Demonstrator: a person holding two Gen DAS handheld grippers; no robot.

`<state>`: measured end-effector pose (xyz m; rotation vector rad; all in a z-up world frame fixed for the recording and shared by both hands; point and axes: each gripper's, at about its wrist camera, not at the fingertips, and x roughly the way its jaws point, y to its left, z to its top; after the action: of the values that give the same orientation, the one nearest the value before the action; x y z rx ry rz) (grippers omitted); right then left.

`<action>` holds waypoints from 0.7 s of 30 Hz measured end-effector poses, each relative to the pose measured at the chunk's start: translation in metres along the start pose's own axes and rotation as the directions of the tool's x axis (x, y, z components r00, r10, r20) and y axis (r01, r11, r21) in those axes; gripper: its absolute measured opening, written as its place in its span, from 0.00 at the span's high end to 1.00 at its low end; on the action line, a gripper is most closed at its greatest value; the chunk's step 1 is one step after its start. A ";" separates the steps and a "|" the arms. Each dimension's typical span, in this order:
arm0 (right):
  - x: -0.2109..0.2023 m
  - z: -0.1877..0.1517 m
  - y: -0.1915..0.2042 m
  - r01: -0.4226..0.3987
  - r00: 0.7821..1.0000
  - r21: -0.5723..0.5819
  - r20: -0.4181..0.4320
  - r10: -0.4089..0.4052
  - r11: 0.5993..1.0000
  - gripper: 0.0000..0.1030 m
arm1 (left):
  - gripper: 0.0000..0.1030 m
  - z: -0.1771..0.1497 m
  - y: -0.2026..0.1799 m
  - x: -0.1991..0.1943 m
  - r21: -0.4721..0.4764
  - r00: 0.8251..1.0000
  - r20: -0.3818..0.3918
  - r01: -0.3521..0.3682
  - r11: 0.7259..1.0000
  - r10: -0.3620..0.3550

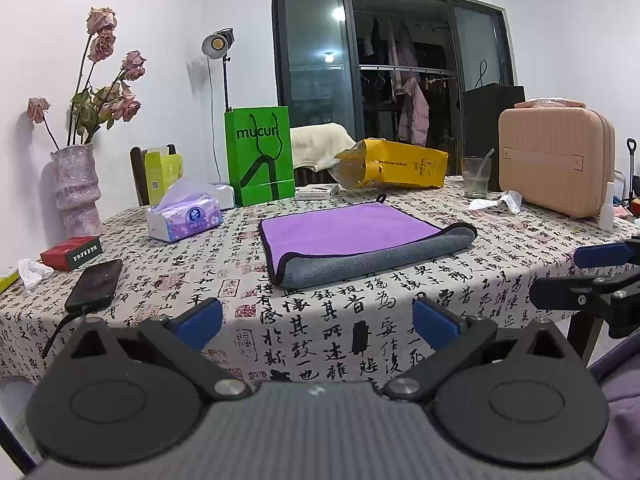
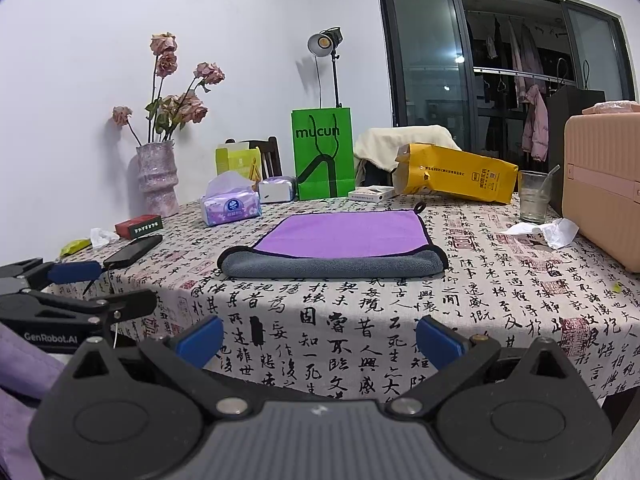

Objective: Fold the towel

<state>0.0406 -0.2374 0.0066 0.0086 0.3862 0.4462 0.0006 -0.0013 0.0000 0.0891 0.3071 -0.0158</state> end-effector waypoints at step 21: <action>0.002 0.002 -0.002 0.010 1.000 0.000 -0.007 -0.010 1.000 0.00 | 0.00 0.000 -0.004 0.005 0.001 1.000 0.000 -0.001 1.000 0.001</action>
<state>0.0433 -0.2379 0.0072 0.0057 0.3926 0.4364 0.0050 -0.0048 -0.0020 0.0903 0.3073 -0.0147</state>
